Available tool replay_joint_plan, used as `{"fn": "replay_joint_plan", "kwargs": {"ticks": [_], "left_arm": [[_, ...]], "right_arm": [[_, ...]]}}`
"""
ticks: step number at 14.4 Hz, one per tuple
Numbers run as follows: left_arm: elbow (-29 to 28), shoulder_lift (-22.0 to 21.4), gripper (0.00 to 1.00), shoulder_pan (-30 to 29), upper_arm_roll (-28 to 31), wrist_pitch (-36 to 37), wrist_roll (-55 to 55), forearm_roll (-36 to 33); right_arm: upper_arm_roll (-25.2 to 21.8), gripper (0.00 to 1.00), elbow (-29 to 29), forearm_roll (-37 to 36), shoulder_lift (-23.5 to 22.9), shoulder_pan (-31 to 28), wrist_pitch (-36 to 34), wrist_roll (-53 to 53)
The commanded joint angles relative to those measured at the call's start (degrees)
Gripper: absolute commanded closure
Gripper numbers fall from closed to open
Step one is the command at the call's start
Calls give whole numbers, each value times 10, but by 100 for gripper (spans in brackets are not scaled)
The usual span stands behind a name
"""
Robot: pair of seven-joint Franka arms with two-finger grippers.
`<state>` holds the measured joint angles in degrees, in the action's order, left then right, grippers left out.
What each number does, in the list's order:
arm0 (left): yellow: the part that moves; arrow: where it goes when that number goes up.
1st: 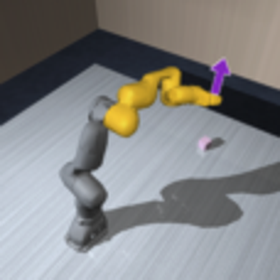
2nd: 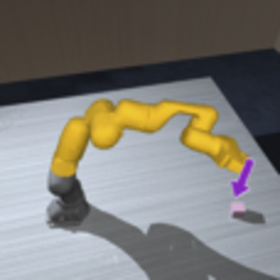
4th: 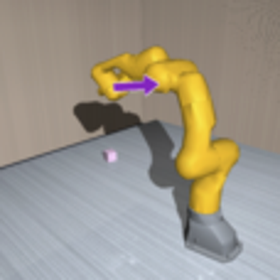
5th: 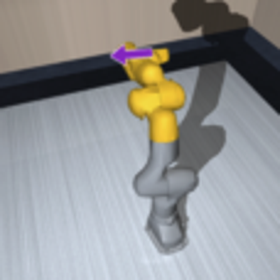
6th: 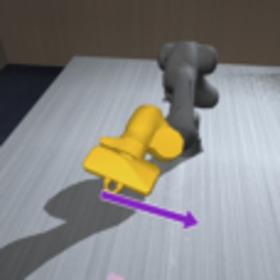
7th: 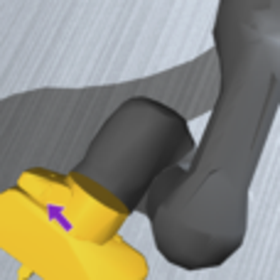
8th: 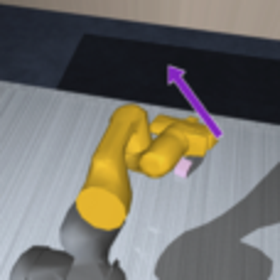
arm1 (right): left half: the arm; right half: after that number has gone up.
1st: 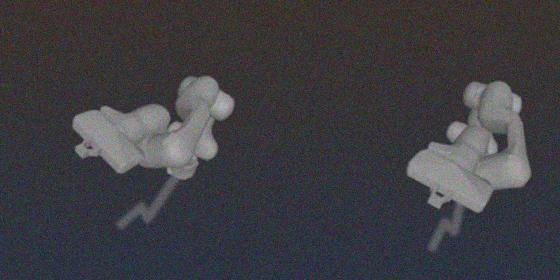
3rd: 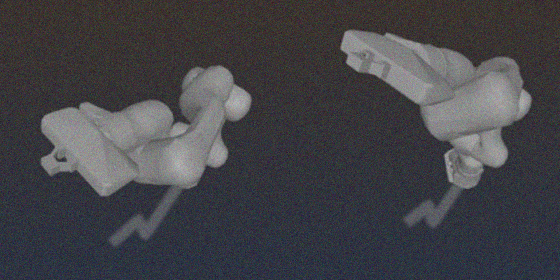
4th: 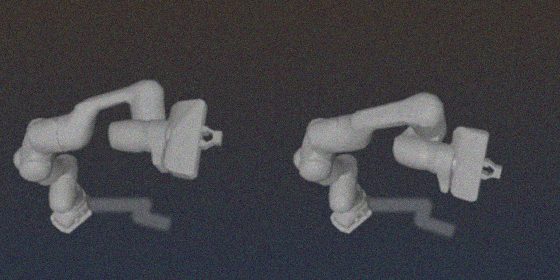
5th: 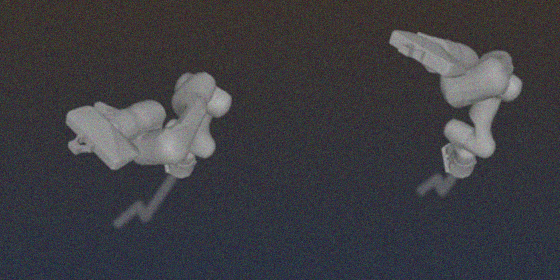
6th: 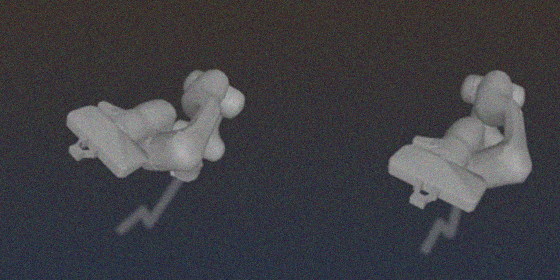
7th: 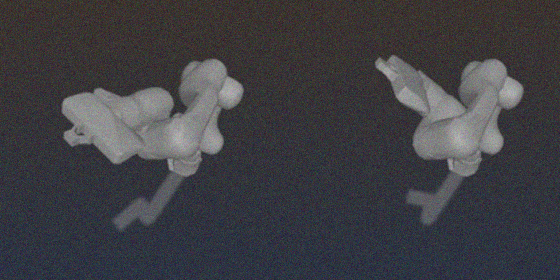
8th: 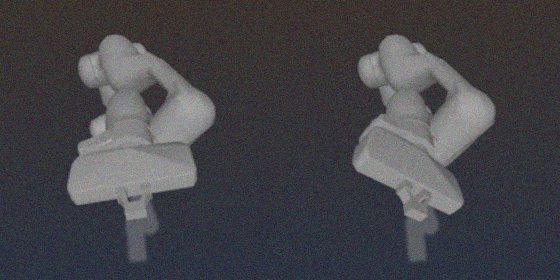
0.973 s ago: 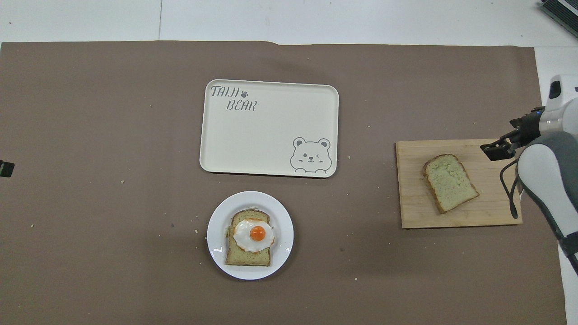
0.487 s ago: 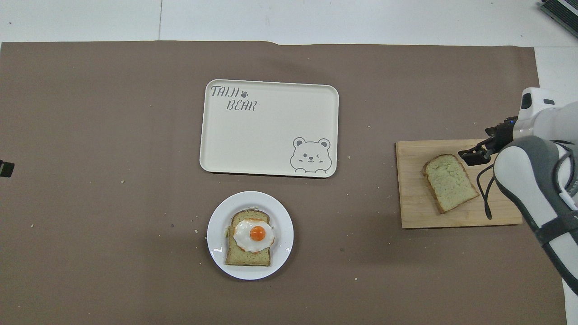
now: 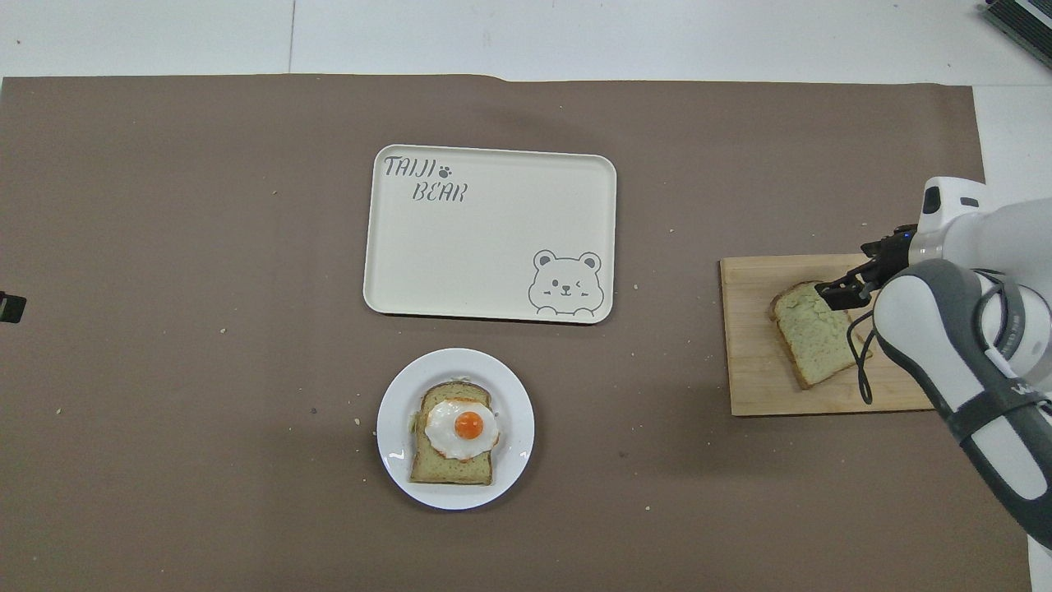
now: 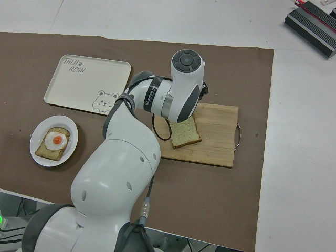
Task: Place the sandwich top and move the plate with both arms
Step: 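Grasp the bread slice edge with the right gripper and lift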
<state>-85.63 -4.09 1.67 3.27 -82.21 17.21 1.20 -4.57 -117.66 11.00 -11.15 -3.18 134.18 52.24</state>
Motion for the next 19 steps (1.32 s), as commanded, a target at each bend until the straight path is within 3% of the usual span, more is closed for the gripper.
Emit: {"fn": "replay_joint_plan", "kwargs": {"ticks": [1,5,19], "left_arm": [[-10,-12,0,-4,-2,2,-2,2],[-10,-12,0,-4,-1,1,-2,2],[-10,-12,0,-4,-1,1,-2,2]], "right_arm": [[1,0,-34,31,9,6,36,19],[1,0,-67,32,11,12,76,22],[0,0,-85,32,9,4,102,62]]}}
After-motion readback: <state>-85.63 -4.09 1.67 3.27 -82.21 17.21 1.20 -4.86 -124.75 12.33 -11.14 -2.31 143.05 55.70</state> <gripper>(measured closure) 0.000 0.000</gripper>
